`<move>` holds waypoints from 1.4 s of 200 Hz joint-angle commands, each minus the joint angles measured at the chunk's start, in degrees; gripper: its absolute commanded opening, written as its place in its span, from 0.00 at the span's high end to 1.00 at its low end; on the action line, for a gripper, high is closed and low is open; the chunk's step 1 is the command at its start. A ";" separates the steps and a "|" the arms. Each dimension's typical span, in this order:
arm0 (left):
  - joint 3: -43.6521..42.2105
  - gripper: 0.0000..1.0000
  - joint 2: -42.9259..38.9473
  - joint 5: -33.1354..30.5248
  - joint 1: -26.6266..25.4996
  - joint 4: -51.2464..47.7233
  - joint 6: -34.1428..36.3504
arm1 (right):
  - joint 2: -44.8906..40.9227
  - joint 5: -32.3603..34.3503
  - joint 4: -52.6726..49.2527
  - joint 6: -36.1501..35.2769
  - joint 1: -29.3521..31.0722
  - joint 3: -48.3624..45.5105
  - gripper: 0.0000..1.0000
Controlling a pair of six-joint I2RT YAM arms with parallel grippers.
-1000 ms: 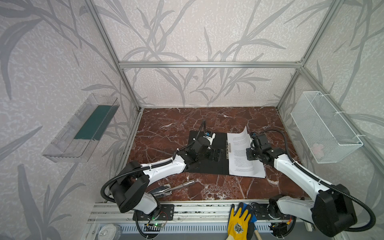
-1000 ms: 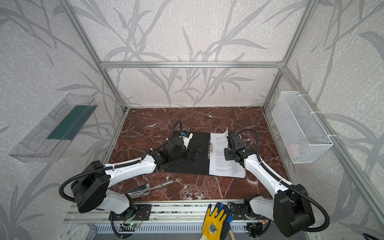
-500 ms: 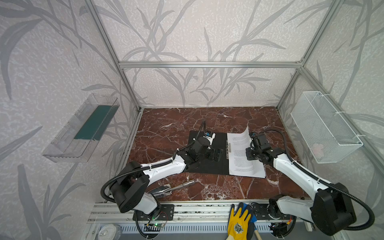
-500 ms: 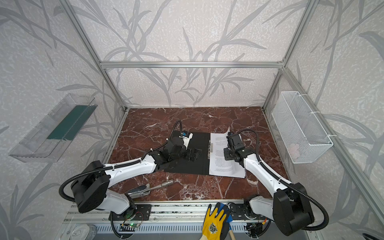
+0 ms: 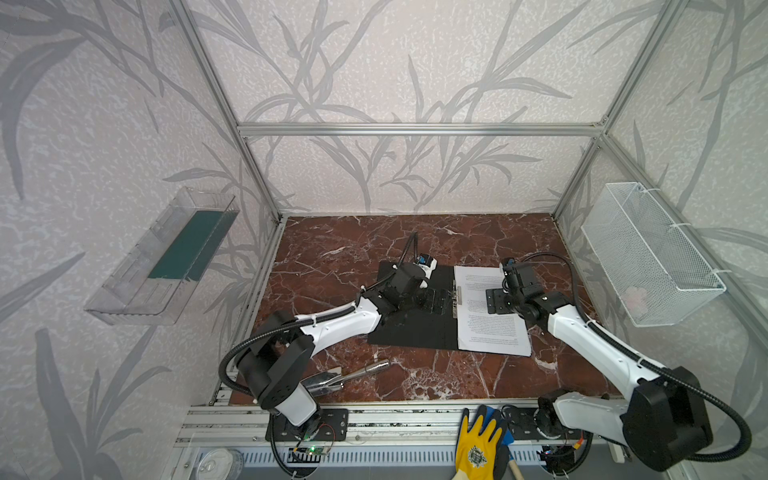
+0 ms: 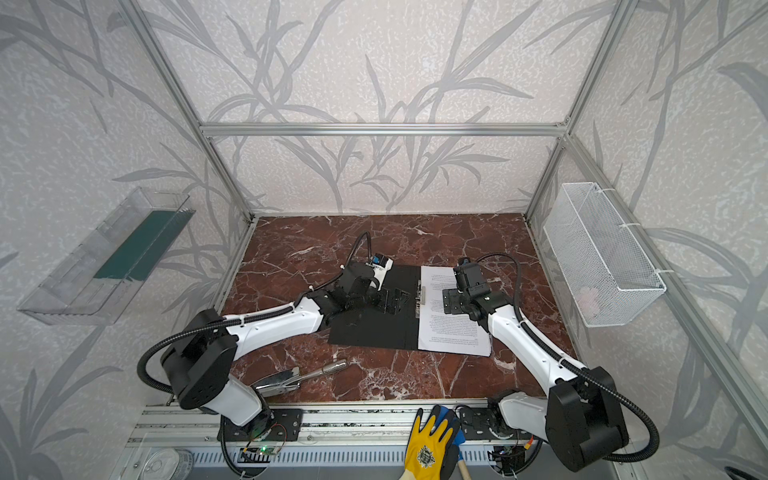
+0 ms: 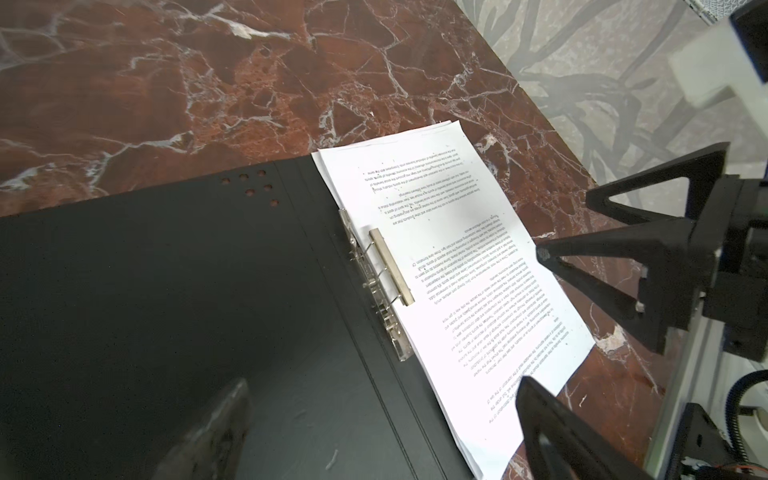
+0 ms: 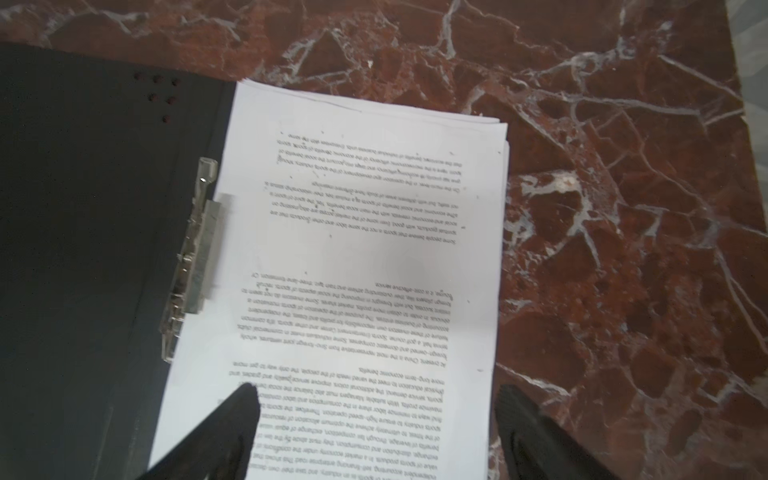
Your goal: Put the files into the folder
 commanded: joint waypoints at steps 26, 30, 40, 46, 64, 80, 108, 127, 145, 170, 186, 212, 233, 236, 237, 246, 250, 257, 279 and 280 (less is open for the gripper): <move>8.55 0.04 13.64 18.78 5.75 2.33 -2.62 | 8.91 -13.60 8.54 2.67 -1.00 5.08 0.08; 9.57 0.04 14.89 20.12 6.25 2.16 -2.70 | 9.61 -14.92 9.17 3.17 -1.41 5.24 0.08; 12.08 0.05 17.89 23.59 7.46 1.50 -2.51 | 11.11 -18.80 10.64 4.80 -2.97 5.55 0.08; 13.46 0.05 19.45 25.70 7.96 1.28 -2.29 | 11.78 -21.65 11.39 5.66 -4.04 5.60 0.08; 17.69 0.06 23.43 29.45 8.73 -0.61 -0.65 | 13.04 -26.10 13.70 7.08 -6.19 5.13 0.06; 21.27 0.07 26.31 31.43 8.90 -2.57 0.35 | 13.80 -26.16 13.95 6.58 -6.50 5.14 0.00; 26.38 0.07 30.87 34.99 9.08 -4.33 0.72 | 14.59 -28.05 15.46 7.26 -7.26 4.25 0.01; 29.67 0.08 33.57 36.78 9.11 -5.48 0.38 | 15.14 -28.94 16.40 7.73 -7.79 4.08 0.01; 31.65 0.08 35.44 37.50 9.09 -5.65 -0.22 | 15.88 -30.68 17.05 8.52 -8.59 4.20 0.01; 33.80 0.08 37.24 37.84 9.16 -6.21 -0.65 | 16.10 -32.83 18.62 9.98 -9.92 3.45 0.01; 34.92 0.08 38.31 38.52 9.24 -6.25 -1.08 | 15.93 -33.02 18.75 10.17 -10.29 3.23 0.01; 36.07 0.08 39.86 41.22 9.16 -4.71 -2.95 | 15.66 -33.81 19.77 11.10 -10.97 2.43 0.01; 36.60 0.08 40.46 43.26 9.29 -3.00 -4.52 | 15.66 -33.85 20.02 11.49 -11.58 2.13 0.01; 36.52 0.09 40.53 43.53 9.30 -2.62 -4.83 | 15.66 -33.85 19.94 11.54 -11.61 2.12 0.01; 36.52 0.09 40.54 43.57 9.32 -2.47 -4.90 | 15.66 -33.82 19.93 11.51 -11.66 2.15 0.01; 36.33 0.08 40.46 44.62 9.25 -0.80 -5.84 | 15.66 -33.89 20.03 11.52 -11.69 2.16 0.01; 36.16 0.09 40.45 45.01 9.34 -0.04 -6.44 | 15.66 -33.97 20.05 11.53 -11.71 2.17 0.01; 36.16 0.09 40.45 45.49 9.38 0.82 -7.18 | 15.66 -34.25 20.16 11.59 -11.70 2.17 0.01; 36.01 0.10 40.13 46.72 9.35 2.68 -8.70 | 15.66 -34.50 20.25 11.74 -11.88 2.13 0.01; 36.00 0.10 40.12 46.70 9.34 2.81 -8.77 | 15.66 -34.50 20.30 11.74 -11.88 2.10 0.01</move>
